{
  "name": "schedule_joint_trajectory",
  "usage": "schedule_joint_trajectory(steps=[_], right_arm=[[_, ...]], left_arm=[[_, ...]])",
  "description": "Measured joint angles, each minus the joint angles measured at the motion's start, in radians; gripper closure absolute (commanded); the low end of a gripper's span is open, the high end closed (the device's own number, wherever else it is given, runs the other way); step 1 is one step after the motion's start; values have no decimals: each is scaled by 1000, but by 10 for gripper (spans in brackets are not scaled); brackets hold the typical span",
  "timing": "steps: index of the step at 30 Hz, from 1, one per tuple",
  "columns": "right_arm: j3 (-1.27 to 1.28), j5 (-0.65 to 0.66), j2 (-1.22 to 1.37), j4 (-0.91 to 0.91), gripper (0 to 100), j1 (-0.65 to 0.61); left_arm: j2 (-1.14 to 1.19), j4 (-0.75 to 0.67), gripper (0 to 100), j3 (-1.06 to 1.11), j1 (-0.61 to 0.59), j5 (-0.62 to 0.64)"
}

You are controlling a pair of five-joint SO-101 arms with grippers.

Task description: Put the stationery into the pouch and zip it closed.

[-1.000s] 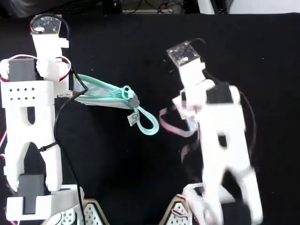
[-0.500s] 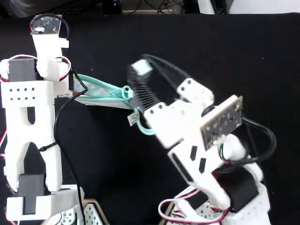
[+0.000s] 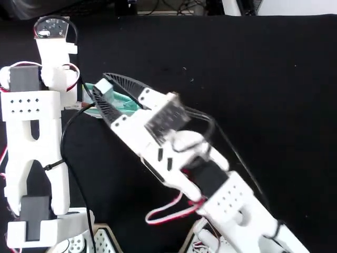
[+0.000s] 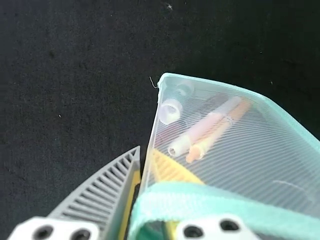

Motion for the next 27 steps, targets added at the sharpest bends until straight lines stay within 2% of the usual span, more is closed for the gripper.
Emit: schedule_joint_trajectory(steps=[10, 12, 14, 16, 27], right_arm=[[64, 75, 94, -17, 982, 3], [72, 87, 94, -15, 926, 3], [66, 112, 92, 21, 812, 3], [25, 114, 92, 101, 749, 3], [-509, 52, 64, 750, 748, 8]], left_arm=[[0, -2, 970, 0, 0, 0], [0, -2, 970, 0, 0, 0], [0, -2, 970, 0, 0, 0], [0, -2, 970, 0, 0, 0], [0, -2, 970, 0, 0, 0]])
